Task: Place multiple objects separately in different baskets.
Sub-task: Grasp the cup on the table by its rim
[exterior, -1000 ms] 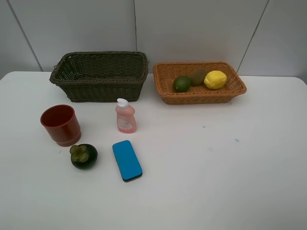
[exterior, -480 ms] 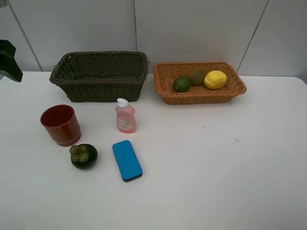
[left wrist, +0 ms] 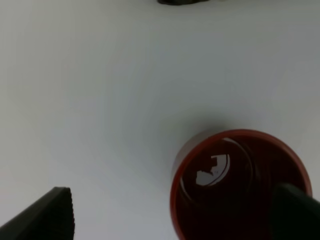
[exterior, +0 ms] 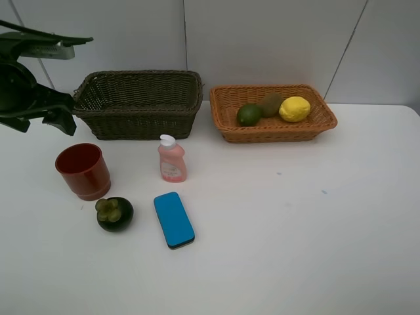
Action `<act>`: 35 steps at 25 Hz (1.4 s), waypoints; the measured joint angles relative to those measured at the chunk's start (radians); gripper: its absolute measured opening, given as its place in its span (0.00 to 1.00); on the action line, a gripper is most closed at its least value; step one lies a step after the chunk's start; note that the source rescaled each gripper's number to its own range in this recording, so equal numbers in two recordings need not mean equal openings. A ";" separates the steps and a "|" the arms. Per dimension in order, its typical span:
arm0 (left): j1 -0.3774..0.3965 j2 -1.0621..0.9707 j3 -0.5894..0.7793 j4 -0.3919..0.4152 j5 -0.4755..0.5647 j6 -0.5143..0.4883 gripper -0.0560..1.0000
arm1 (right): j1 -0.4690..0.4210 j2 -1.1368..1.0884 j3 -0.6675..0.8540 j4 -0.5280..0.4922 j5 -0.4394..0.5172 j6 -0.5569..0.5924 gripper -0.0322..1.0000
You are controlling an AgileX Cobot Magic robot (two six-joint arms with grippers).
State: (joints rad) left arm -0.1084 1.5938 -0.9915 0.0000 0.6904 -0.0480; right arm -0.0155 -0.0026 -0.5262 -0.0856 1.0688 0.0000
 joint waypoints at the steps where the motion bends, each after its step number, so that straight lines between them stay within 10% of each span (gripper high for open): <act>1: -0.008 0.021 0.000 0.000 -0.007 0.000 1.00 | 0.000 0.000 0.000 0.000 0.000 0.000 0.87; 26: -0.022 0.279 -0.001 0.000 -0.022 -0.042 0.99 | 0.000 0.000 0.000 0.000 0.000 0.000 0.87; 35: -0.022 0.279 -0.001 0.000 -0.031 -0.056 0.55 | 0.000 0.000 0.000 0.000 0.000 0.000 0.87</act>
State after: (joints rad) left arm -0.1307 1.8728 -0.9928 0.0000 0.6592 -0.1038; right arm -0.0155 -0.0026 -0.5262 -0.0856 1.0688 0.0000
